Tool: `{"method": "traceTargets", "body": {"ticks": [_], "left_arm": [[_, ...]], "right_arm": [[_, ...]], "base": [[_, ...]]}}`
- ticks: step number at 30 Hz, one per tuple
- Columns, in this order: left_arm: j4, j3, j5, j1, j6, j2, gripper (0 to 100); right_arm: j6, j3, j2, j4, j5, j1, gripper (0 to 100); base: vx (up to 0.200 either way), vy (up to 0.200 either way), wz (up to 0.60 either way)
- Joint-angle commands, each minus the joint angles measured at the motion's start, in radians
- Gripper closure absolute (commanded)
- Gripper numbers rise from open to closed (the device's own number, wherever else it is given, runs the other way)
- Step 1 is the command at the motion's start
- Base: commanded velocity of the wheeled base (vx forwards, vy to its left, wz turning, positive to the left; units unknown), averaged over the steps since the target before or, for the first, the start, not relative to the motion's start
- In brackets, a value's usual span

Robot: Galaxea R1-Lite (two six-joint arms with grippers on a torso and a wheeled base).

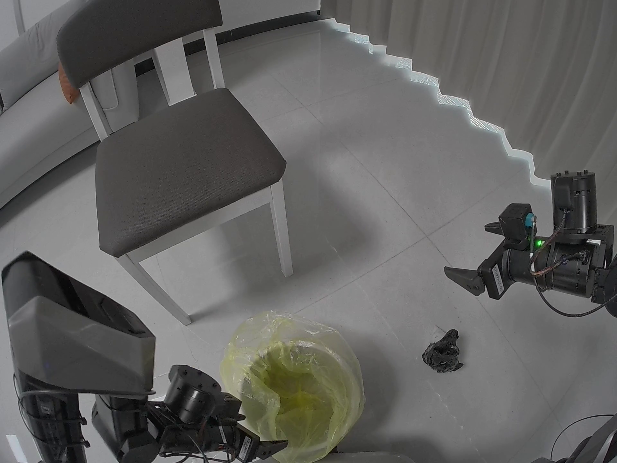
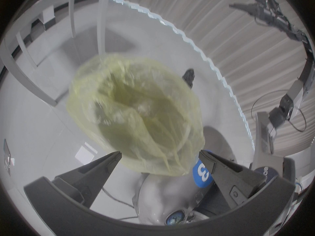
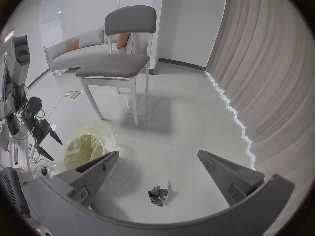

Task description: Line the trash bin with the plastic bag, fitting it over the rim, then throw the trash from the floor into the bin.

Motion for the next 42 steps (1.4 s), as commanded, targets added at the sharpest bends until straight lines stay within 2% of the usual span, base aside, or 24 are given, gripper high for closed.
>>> {"method": "traceTargets", "body": {"ticks": [1, 3, 4, 10, 13, 15, 19, 21, 24, 25, 26, 28, 29, 30, 32, 36, 38, 41, 42], "left_arm": [[-0.159, 0.123, -0.002, 0.071, -0.007, -0.159, 0], [-0.208, 0.139, -0.002, 0.088, -0.005, -0.2, 0], [-0.251, 0.139, 0.007, 0.134, -0.002, -0.326, 0], [-0.225, 0.129, 0.007, 0.258, 0.004, -0.65, 0], [-0.202, 0.12, 0.012, 0.301, 0.004, -0.74, 0], [-0.17, 0.116, 0.023, 0.355, 0.004, -0.847, 0], [-0.084, 0.097, 0.014, 0.461, 0.006, -1.022, 0], [0.0, 0.08, 0.003, 0.496, 0.002, -1.122, 0], [0.183, 0.048, -0.023, 0.501, 0.001, -1.294, 0], [0.192, 0.045, -0.023, 0.499, 0.001, -1.303, 0], [0.344, 0.016, -0.026, 0.496, 0.001, -1.429, 0], [0.458, -0.007, -0.028, 0.495, 0.001, -1.516, 0], [0.603, -0.039, -0.028, 0.487, 0.001, -1.625, 0], [0.642, -0.047, -0.028, 0.485, 0.001, -1.654, 0], [0.855, -0.082, -0.028, 0.478, 0.001, -1.825, 0], [1.129, -0.118, -0.025, 0.479, 0.001, -2.081, 0], [1.191, -0.116, 0.007, 0.484, 0.004, -2.119, 0], [1.16, -0.121, 0.135, 0.487, -0.011, -2.111, 0], [1.16, -0.121, 0.135, 0.487, -0.011, -2.111, 0]], "right_arm": [[0.0, -0.004, -0.07, 0.006, -0.007, 0.002, 0], [0.0, -0.004, -0.089, 0.006, -0.012, 0.002, 0], [0.002, 0.001, -0.133, 0.003, -0.016, -0.006, 0], [0.008, 0.059, -0.285, 0.0, -0.059, -0.032, 0], [0.054, 0.081, -0.352, -0.002, -0.055, -0.052, 0], [0.135, 0.107, -0.44, -0.002, -0.053, -0.058, 0], [0.195, 0.19, -0.589, -0.006, -0.05, -0.115, 0], [0.201, 0.239, -0.688, -0.005, -0.046, -0.145, 0], [0.207, 0.331, -0.84, -0.002, 0.004, -0.21, 0], [0.207, 0.335, -0.849, -0.002, 0.007, -0.214, 0], [0.213, 0.397, -0.96, 0.005, 0.065, -0.26, 0], [0.226, 0.438, -1.037, 0.008, 0.099, -0.286, 0], [0.247, 0.476, -1.135, 0.028, 0.123, -0.314, 0], [0.253, 0.484, -1.161, 0.035, 0.128, -0.322, 0], [0.295, 0.509, -1.299, 0.12, 0.152, -0.34, 0], [0.327, 0.512, -1.5, 0.331, 0.194, -0.345, 0], [0.339, 0.515, -1.549, 0.376, 0.2, -0.374, 0], [0.35, 0.541, -1.553, 0.353, 0.183, -0.379, 0], [0.35, 0.541, -1.553, 0.353, 0.183, -0.379, 0]], "base": [[0.0, 0.0, 0.0], [0.0, 0.0, 0.0], [0.0, 0.0, 0.0], [0.0, 0.0, 0.0], [0.0, 0.0, 0.0], [0.0, 0.0, 0.0], [0.0, 0.0, 0.0], [0.0, 0.0, 0.0], [0.0, 0.0, 0.0], [0.0, 0.0, 0.0], [0.0, 0.0, 0.0], [0.0, 0.0, 0.0], [0.0, 0.0, 0.0], [0.0, 0.0, 0.0], [0.0, 0.0, 0.0], [0.0, 0.0, 0.0], [0.0, 0.0, 0.0], [0.0, 0.0, 0.0], [0.0, 0.0, 0.0]]}}
